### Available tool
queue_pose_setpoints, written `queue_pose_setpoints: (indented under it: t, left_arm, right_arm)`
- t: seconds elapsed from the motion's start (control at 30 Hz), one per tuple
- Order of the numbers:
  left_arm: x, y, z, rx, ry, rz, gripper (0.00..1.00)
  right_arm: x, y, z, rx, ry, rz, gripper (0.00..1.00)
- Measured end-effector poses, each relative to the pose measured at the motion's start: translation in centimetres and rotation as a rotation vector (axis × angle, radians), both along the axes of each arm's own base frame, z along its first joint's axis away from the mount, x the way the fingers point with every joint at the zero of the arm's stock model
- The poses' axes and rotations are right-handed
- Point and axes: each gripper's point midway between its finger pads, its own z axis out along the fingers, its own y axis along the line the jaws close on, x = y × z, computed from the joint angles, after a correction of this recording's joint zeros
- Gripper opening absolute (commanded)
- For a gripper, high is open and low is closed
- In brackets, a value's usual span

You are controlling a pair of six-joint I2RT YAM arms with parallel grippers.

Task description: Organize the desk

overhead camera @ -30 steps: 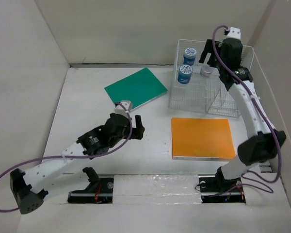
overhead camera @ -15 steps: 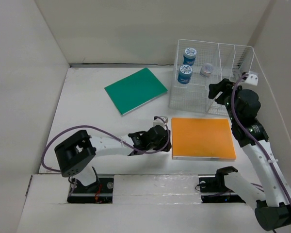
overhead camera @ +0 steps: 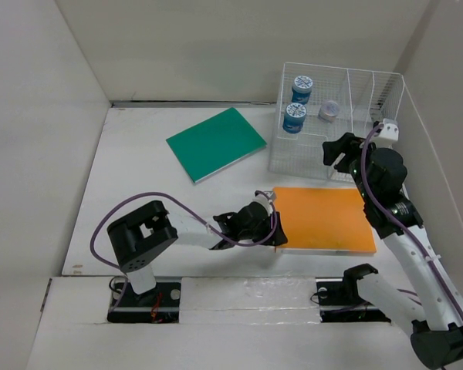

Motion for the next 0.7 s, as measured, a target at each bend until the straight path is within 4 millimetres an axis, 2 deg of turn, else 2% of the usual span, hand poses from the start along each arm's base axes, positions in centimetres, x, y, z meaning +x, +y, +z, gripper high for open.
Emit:
queue_pose_setpoints:
  t: [0.3, 0.53, 0.7]
  left_arm:
    - [0.0, 0.0, -0.3, 0.002, 0.003, 0.004, 0.42]
    - [-0.1, 0.1, -0.9, 0.014, 0.012, 0.001, 0.42]
    - [-0.5, -0.2, -1.2, -0.017, 0.028, -0.013, 0.37]
  right_arm:
    - [0.0, 0.2, -0.9, -0.004, 0.018, 0.009, 0.70]
    - [-0.1, 0.3, -0.9, -0.003, 0.015, 0.014, 0.70]
    - [-0.2, 0.7, -1.3, -0.004, 0.020, 0.026, 0.70]
